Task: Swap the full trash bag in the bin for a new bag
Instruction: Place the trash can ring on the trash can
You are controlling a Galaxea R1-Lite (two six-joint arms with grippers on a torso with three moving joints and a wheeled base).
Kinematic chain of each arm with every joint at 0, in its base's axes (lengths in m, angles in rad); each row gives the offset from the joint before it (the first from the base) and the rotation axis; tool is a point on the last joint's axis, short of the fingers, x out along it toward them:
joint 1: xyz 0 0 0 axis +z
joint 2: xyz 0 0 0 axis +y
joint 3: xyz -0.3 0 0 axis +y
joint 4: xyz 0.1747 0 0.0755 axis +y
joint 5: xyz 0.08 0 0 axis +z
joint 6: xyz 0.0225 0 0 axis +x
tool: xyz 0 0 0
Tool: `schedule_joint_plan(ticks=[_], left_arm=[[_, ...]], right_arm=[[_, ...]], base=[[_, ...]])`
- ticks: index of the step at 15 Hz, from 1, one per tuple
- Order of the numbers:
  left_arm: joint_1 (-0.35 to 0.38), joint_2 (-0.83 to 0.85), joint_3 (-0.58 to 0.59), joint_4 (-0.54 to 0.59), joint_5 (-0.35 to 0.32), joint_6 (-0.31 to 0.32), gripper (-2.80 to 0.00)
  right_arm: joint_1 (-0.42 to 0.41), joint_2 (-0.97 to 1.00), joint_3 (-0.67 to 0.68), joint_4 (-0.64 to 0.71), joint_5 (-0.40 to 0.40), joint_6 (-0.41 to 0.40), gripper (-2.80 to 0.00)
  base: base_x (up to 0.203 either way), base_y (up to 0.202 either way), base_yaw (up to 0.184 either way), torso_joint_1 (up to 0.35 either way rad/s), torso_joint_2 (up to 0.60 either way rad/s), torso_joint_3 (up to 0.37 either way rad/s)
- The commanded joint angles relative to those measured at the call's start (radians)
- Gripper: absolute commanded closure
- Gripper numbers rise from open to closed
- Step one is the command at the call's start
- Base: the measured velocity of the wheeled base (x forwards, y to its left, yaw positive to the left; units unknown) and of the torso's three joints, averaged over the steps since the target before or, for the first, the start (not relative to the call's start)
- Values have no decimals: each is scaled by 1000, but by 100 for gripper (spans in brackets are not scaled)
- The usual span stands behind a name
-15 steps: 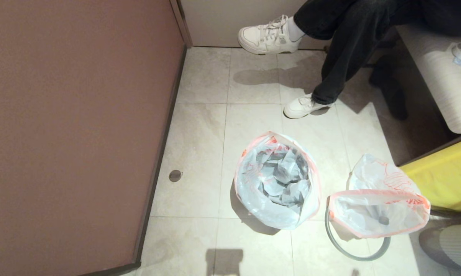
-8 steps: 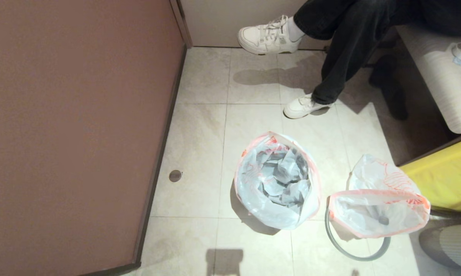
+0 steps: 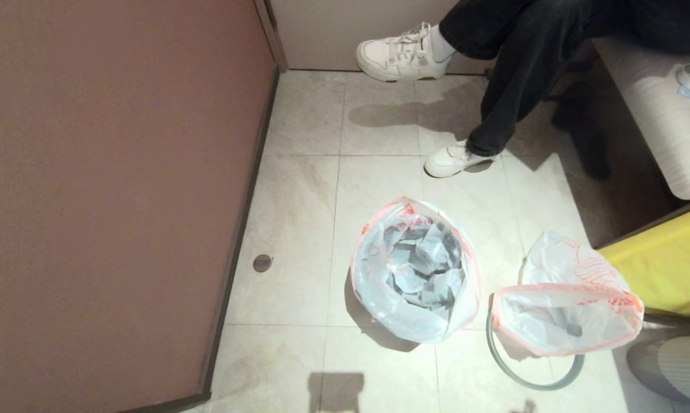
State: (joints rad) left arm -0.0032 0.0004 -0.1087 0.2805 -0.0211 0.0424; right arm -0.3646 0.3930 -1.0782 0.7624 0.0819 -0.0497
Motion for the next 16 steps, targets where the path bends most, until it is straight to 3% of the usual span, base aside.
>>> schedule_joint_plan(ticks=[1, 4, 6, 9, 14, 16], left_arm=[[0, 0, 0, 2, 0, 1, 0], [-1, 0, 0, 2, 0, 1, 0], [0, 0, 0, 2, 0, 2, 0], [0, 0, 0, 3, 0, 2, 0], [0, 0, 0, 2, 0, 2, 0], [0, 0, 0, 2, 0, 2, 0]], right_arm=[[-40, 3, 62, 10, 2, 14, 0], [-66, 86, 181, 13, 1, 52, 0], [-70, 218, 205, 12, -9, 145, 0], [-70, 403, 222, 5, 1, 217, 0], [-87, 733, 213, -228, 23, 257, 0], [-92, 774, 185, -242, 22, 252, 0]], base=[[0, 0, 0, 0, 0, 0], [0, 0, 0, 0, 0, 0], [0, 0, 0, 0, 0, 0], [0, 0, 0, 0, 0, 0], [0, 0, 0, 0, 0, 0], [0, 0, 0, 0, 0, 0]])
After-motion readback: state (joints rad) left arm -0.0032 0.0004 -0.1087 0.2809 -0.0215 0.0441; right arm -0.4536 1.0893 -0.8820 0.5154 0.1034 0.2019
